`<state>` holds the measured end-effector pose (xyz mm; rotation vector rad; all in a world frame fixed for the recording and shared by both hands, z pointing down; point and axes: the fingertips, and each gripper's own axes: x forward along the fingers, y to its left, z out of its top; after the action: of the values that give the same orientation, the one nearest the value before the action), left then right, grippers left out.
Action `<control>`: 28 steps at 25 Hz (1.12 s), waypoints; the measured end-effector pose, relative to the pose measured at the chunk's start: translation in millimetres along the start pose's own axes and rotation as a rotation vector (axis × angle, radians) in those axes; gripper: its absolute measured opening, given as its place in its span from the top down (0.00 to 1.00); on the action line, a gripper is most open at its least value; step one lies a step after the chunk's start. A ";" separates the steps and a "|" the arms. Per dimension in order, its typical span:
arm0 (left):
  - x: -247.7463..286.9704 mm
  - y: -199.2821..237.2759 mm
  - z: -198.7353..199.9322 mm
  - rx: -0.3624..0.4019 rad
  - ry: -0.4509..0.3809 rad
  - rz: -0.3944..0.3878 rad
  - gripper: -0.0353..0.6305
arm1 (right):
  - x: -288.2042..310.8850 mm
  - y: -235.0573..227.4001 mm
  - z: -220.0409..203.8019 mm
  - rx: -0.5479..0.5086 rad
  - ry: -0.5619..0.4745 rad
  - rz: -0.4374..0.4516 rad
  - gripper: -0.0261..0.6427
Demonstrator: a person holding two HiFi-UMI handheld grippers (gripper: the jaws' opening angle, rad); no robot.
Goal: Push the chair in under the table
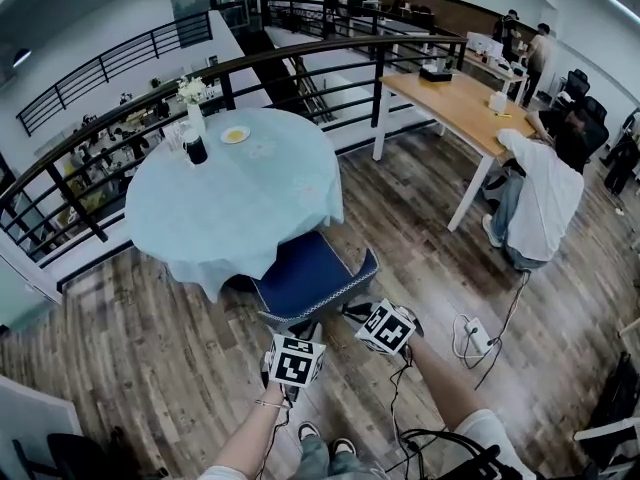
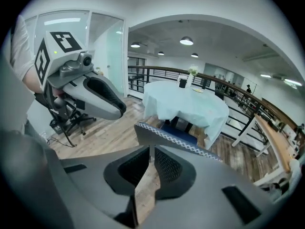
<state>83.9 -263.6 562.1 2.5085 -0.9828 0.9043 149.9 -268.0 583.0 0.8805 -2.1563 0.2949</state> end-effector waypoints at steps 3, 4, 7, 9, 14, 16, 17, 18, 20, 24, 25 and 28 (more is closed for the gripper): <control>-11.1 -15.3 -14.3 -0.016 0.011 -0.003 0.87 | -6.0 30.5 -12.6 0.033 -0.004 -0.018 0.91; -15.2 -18.7 -18.4 -0.023 0.013 0.001 0.88 | -9.4 38.5 -14.1 0.043 -0.007 -0.035 0.91; -27.5 -27.4 -29.4 -0.053 0.009 0.016 0.90 | -19.9 55.0 -16.2 0.100 -0.032 -0.099 0.91; -34.8 -33.1 -35.7 -0.079 -0.001 0.022 0.92 | -24.8 61.2 -19.3 0.145 -0.058 -0.137 0.92; -53.1 -39.1 -54.1 -0.147 -0.025 0.047 0.94 | -38.0 76.7 -21.5 0.291 -0.111 -0.189 0.92; -57.9 -43.4 -60.5 -0.182 -0.036 0.043 0.94 | -42.0 83.6 -23.5 0.351 -0.129 -0.190 0.92; -60.7 -45.3 -62.3 -0.198 -0.042 0.044 0.94 | -43.9 86.8 -23.9 0.371 -0.133 -0.194 0.92; -64.1 -46.6 -63.6 -0.210 -0.049 0.048 0.94 | -45.5 90.1 -24.0 0.386 -0.133 -0.201 0.92; -71.4 -47.2 -65.5 -0.219 -0.060 0.064 0.94 | -48.2 97.5 -22.9 0.413 -0.136 -0.216 0.92; -81.4 -47.2 -65.7 -0.220 -0.089 0.088 0.94 | -53.0 109.8 -19.7 0.492 -0.178 -0.233 0.92; -83.7 -48.6 -65.5 -0.223 -0.095 0.085 0.94 | -54.5 111.7 -19.5 0.505 -0.185 -0.242 0.92; -93.6 -52.5 -69.8 -0.236 -0.107 0.081 0.94 | -57.7 120.6 -20.2 0.522 -0.199 -0.276 0.93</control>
<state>35.7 -145.4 551.6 2.3515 -1.1595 0.6398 106.7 -141.5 562.8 1.5414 -2.1320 0.6711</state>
